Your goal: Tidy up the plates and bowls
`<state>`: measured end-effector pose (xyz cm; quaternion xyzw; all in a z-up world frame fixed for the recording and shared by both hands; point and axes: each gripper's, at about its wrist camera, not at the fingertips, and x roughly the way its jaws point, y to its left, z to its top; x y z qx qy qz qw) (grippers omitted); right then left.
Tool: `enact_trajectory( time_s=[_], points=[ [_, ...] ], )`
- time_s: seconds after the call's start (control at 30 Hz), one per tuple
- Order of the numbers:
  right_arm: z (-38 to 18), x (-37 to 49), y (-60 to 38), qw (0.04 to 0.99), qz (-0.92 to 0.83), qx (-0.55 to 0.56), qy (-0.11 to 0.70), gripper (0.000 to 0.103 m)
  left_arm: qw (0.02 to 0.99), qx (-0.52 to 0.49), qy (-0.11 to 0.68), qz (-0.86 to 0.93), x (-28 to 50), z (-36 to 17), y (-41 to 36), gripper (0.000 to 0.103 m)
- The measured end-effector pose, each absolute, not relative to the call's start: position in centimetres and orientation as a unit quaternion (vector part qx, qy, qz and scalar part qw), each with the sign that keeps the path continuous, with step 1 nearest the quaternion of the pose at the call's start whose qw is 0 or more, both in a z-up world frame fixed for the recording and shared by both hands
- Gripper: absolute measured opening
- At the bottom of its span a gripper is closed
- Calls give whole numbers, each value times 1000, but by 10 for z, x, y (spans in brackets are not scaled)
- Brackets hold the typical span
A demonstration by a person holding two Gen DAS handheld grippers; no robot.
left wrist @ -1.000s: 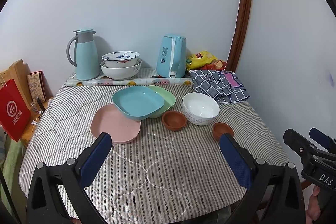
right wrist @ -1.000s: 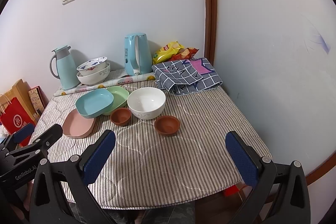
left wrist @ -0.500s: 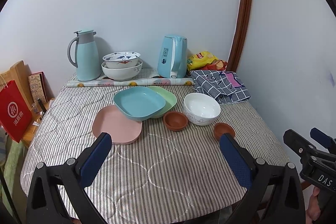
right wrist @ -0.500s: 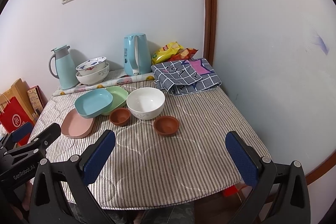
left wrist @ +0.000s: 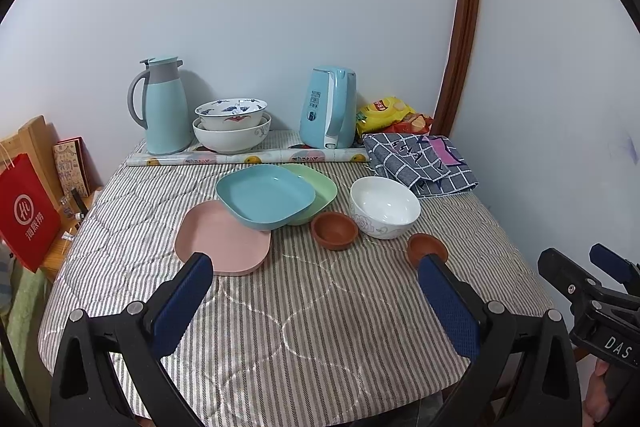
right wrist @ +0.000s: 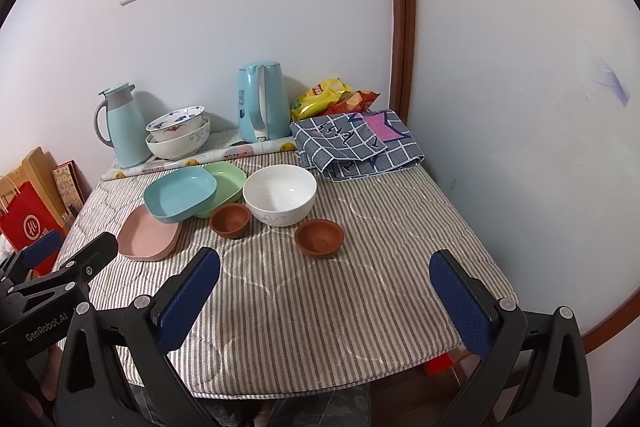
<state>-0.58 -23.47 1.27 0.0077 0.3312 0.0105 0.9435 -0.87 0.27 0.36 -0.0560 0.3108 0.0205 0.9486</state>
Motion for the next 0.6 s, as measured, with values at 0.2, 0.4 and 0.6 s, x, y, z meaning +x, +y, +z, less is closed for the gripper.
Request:
enact_trajectory(
  time_s=[0.2, 0.4, 0.6],
  points=[
    [13, -6, -231, 945, 15, 3, 328, 103, 948, -61, 311, 19, -7, 4, 6, 103],
    [7, 0, -220, 948, 28, -12, 318, 103, 945, -65, 319, 22, 5, 0, 13, 103],
    [-8, 17, -200, 944, 47, -56, 320, 103, 941, -75, 329, 25, 23, -9, 22, 103]
  ],
)
